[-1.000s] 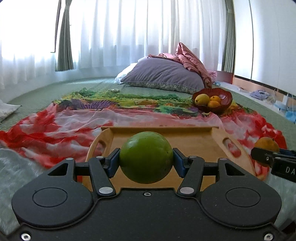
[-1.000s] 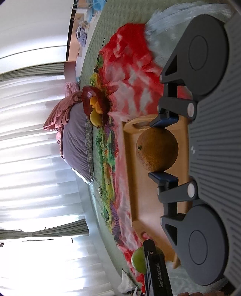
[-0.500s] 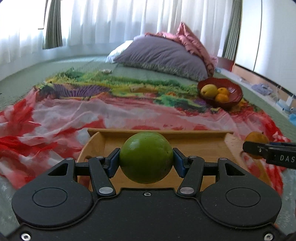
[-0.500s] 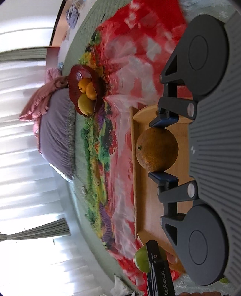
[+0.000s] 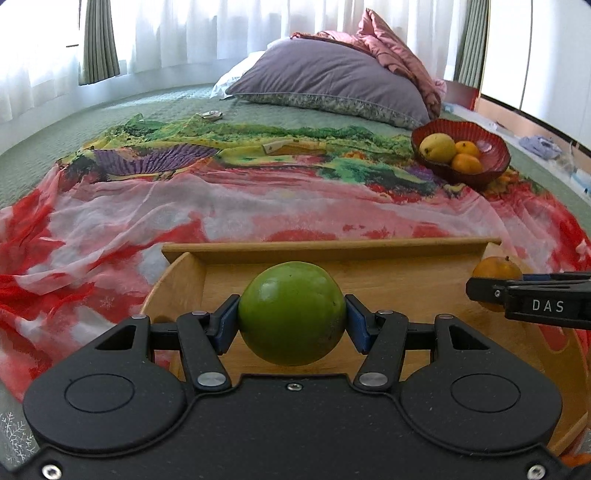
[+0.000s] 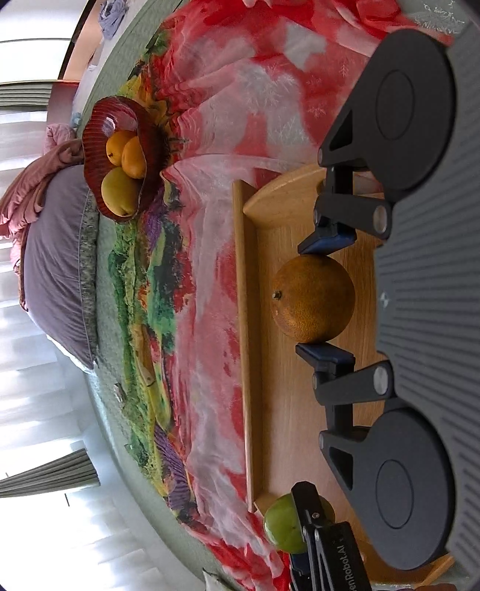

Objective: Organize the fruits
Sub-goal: 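Lift both held fruits and carry them over the bamboo tray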

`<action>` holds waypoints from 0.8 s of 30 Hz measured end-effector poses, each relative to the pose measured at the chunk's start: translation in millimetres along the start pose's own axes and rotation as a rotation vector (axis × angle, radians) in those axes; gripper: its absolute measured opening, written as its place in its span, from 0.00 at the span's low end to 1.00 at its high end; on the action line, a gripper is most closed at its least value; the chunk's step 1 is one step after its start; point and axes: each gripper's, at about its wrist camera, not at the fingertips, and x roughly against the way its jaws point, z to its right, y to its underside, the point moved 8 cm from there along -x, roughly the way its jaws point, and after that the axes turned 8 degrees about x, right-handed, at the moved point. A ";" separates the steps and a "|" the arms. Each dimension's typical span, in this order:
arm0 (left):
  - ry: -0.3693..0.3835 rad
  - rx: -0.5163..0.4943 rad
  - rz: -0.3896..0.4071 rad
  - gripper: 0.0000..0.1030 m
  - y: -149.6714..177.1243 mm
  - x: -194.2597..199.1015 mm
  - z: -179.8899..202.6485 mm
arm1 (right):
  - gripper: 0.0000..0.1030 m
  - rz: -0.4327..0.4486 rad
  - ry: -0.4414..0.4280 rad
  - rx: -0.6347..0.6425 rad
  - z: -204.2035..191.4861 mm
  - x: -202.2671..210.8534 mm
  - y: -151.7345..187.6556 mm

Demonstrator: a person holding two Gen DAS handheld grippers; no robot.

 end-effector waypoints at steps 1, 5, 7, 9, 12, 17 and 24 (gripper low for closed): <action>-0.003 -0.002 -0.003 0.55 0.9 -1.5 0.3 | 0.52 0.000 0.004 0.007 -0.7 -0.8 0.4; -0.006 0.014 -0.020 0.55 2.4 -6.1 -1.2 | 0.52 -0.003 0.002 0.009 -1.2 -2.2 1.4; -0.008 0.017 -0.022 0.55 2.2 -6.8 -2.6 | 0.52 -0.005 0.002 0.008 -0.8 -2.8 2.2; -0.011 0.018 -0.034 0.55 2.2 -9.0 -3.3 | 0.52 -0.007 0.003 0.010 -0.7 -3.9 2.8; -0.023 0.029 -0.071 0.55 4.8 -14.9 -5.3 | 0.52 -0.013 0.002 0.007 -1.4 -5.8 4.0; -0.025 0.053 -0.082 0.55 6.1 -18.8 -10.3 | 0.52 -0.022 -0.002 0.011 -3.1 -7.8 6.0; -0.026 0.034 -0.090 0.55 5.7 -20.2 -8.8 | 0.52 -0.023 -0.011 0.000 -1.8 -8.7 8.2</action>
